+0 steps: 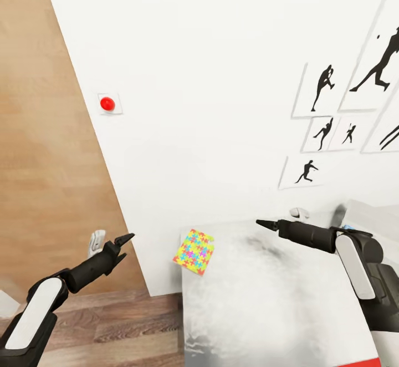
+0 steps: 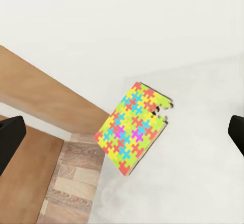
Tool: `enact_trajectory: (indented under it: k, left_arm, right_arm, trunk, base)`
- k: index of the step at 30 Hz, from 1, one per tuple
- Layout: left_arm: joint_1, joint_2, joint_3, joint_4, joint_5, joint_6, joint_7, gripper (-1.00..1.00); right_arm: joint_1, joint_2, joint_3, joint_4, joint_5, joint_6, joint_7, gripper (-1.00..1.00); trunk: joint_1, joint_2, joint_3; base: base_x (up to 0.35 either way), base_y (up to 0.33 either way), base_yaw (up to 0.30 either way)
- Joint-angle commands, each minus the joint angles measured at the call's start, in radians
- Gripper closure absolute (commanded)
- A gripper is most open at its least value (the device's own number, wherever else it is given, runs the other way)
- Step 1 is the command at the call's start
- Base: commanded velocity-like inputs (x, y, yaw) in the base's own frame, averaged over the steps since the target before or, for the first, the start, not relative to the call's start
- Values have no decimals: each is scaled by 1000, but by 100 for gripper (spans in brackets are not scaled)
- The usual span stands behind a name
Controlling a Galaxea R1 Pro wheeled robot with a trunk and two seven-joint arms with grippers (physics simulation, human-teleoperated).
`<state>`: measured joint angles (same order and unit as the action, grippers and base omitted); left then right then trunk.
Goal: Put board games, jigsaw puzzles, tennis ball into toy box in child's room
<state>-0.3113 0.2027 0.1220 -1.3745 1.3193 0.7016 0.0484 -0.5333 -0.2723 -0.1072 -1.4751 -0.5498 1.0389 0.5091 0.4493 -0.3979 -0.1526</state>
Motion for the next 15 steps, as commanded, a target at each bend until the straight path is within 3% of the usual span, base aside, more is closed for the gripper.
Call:
enact_trajectory:
  k: [1,10,13,14,15]
  left_arm:
    - [1,-2,-2,6,0,5,-6,-100]
    - [0,-8,-30,68,-29,-1,-31,-100]
    - [-2,-6,-36,83,-58,-7,-32,-100]
    - [-4,-6,-38,97,-112,-20,-34,-100]
    - [-5,-7,-38,102,-141,-28,-37,-100]
  right_arm:
    - [-2,0,-1,1,8,5,9,-100]
    - [-4,-1,0,6,8,5,9,-100]
    - [-5,-2,0,6,9,6,9,-100]
    - [-5,-2,0,6,9,6,9,-100]
    - [-5,-2,0,7,9,6,9,-100]
  trunk:
    - [1,-2,-2]
    - [1,-2,-2]
    - [1,-2,-2]
    - [1,-2,-2]
    - [1,-2,-2]
  base:
    - [54,90,0]
    - [27,45,0]
    - [10,16,0]
    - [6,10,0]
    - [5,8,0]
